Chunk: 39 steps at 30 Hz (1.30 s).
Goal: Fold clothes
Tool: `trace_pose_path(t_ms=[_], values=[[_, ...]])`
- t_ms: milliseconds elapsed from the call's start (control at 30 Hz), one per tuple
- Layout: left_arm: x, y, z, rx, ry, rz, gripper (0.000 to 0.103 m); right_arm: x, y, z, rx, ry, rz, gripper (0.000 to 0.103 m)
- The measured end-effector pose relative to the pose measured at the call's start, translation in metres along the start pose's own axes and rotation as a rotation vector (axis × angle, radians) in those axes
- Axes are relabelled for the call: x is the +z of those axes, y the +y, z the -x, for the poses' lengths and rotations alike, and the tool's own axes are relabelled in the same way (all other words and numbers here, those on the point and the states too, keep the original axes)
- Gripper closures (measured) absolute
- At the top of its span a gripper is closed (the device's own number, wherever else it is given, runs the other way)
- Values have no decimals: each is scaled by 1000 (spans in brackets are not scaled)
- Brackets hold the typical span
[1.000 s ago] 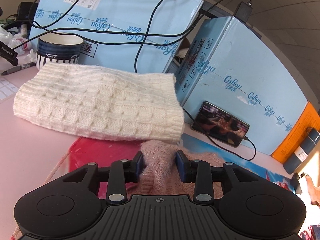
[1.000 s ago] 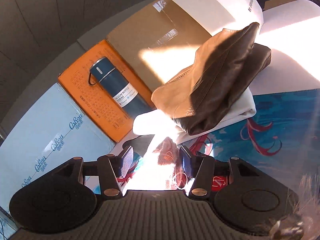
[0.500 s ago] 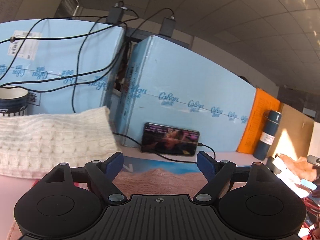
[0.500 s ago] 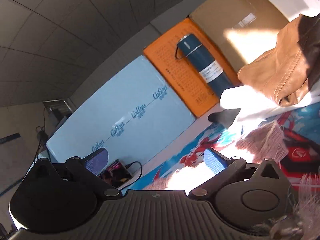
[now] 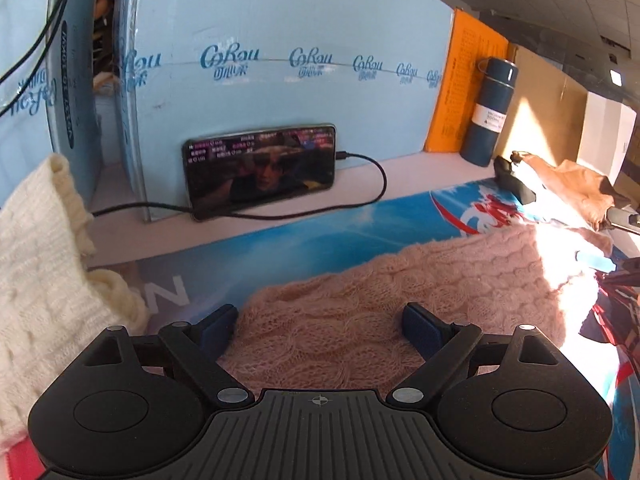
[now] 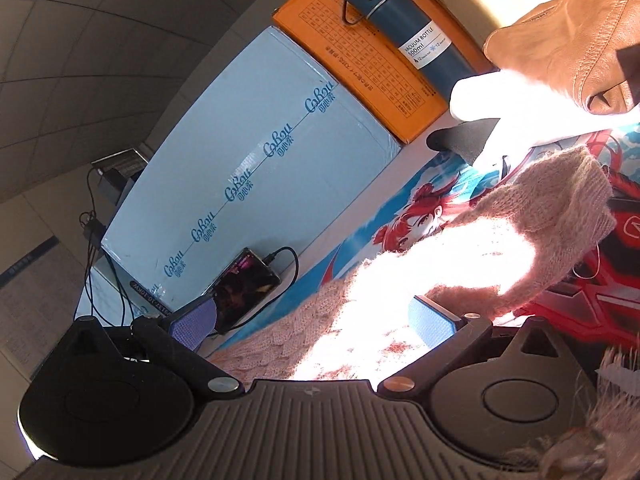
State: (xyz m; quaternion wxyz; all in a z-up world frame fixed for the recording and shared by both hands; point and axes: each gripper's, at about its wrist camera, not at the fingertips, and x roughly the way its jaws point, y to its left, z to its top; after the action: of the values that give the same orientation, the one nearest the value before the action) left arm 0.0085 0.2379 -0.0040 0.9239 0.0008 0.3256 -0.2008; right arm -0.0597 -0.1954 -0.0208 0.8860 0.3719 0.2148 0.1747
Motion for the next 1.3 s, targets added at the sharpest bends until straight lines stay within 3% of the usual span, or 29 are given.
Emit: trace_pose_path(t_ms=[133,233,267,300,367,600,667,767,900,1067,1233,1267,1300], values=[[-9,-6,4,3,-17,-30,15,0,1,-1,-9,6,7,0],[-15,-19,9,-1,-35,-113,41,0,1,-2,-12,10,8,0],[-17,-23,14,4,-51,-141,56,0,1,-2,-12,11,7,0],[-19,-29,19,19,-71,-177,63,0,0,-3,-12,11,5,0],[-25,-45,32,61,-120,-271,69,0,0,-3,-13,12,3,0],[-57,-106,85,176,-355,-521,69,0,-1,-3,-9,11,1,0],[-73,-120,101,167,-423,-601,68,1,-2,-3,-2,9,-5,0],[-99,-144,116,181,-466,-755,68,1,-4,-3,12,6,-18,0],[-127,-161,120,166,-429,-870,67,2,-7,-3,49,13,-40,0],[-143,-169,122,223,-431,-948,64,5,-7,-4,98,43,-87,1],[-124,-146,108,357,-423,-911,62,-3,10,-11,103,99,-95,3],[-121,-140,101,403,-408,-915,59,-5,13,-15,92,114,-85,5],[-118,-134,95,450,-394,-918,50,-7,18,-18,77,129,-67,6]])
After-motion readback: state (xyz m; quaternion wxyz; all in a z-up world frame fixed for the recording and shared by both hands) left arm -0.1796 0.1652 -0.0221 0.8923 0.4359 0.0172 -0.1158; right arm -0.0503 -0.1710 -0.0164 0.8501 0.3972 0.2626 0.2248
